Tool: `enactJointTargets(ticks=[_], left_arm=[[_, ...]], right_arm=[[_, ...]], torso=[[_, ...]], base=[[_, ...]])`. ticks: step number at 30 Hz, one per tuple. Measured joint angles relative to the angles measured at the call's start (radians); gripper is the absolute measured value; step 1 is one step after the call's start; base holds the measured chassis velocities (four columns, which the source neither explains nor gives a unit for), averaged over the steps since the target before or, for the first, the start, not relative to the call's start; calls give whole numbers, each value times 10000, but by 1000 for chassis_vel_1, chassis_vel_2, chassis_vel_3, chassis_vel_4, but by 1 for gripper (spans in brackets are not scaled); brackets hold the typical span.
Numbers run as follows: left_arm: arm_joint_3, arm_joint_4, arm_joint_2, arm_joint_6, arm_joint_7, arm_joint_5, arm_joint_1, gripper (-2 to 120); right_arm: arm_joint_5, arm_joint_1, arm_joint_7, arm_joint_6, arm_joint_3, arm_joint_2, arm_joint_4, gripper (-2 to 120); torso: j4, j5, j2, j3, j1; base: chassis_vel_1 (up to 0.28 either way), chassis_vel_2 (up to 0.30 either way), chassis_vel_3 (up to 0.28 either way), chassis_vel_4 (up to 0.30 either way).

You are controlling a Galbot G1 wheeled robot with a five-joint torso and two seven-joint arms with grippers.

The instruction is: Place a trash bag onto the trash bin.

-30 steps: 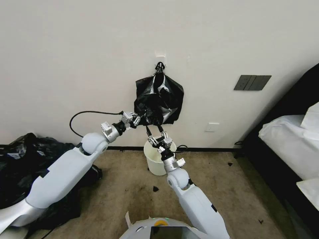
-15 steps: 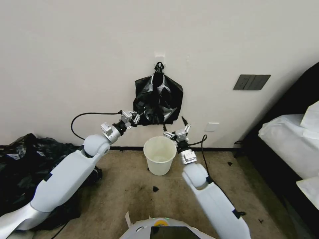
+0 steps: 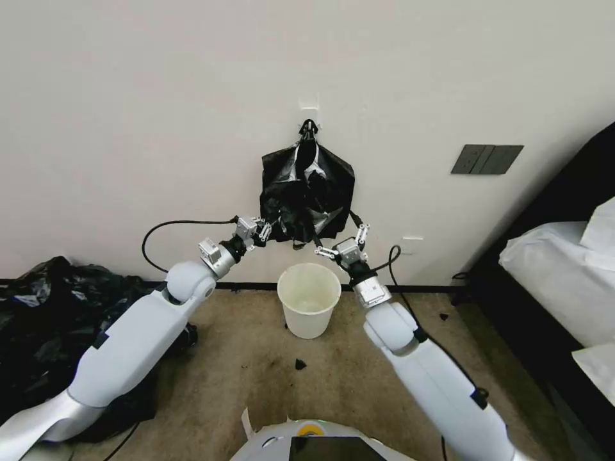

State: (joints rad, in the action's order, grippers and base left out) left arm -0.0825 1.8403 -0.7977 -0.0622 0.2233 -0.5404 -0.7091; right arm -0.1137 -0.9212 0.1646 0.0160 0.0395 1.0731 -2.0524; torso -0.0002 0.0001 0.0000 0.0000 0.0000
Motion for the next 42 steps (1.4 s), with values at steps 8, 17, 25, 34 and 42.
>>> enactJointTargets(ticks=[8,17,25,34,42], left_arm=[[-44,39,-40,-9,2,21,-70,0],[-97,47,-66,-15,-4,36,-135,0],[-73,-168,-174,-88,-1,42,-30,0],[-156,-108,-310,-209,1,126,-223,0],[-1572,902,-676,-215,-547,948,-1528,0]], right_arm=[[-272,1456,-477,1523,-1005,-440,537,100],[-1638,1823,-157,3812,-1232,144,899,68],[-2012,1429,253,4307,-1022,154,555,33],[-1861,830,737,3923,-968,229,27,3],[-968,-62,1586,3177,-766,344,-464,0]], torso=[[2,0,0,0,1],[2,-2,0,0,1],[0,-1,0,0,1],[1,-1,0,0,0],[0,-1,0,0,1]], base=[[0,0,0,0],[0,0,0,0],[0,0,0,0],[0,0,0,0],[0,0,0,0]])
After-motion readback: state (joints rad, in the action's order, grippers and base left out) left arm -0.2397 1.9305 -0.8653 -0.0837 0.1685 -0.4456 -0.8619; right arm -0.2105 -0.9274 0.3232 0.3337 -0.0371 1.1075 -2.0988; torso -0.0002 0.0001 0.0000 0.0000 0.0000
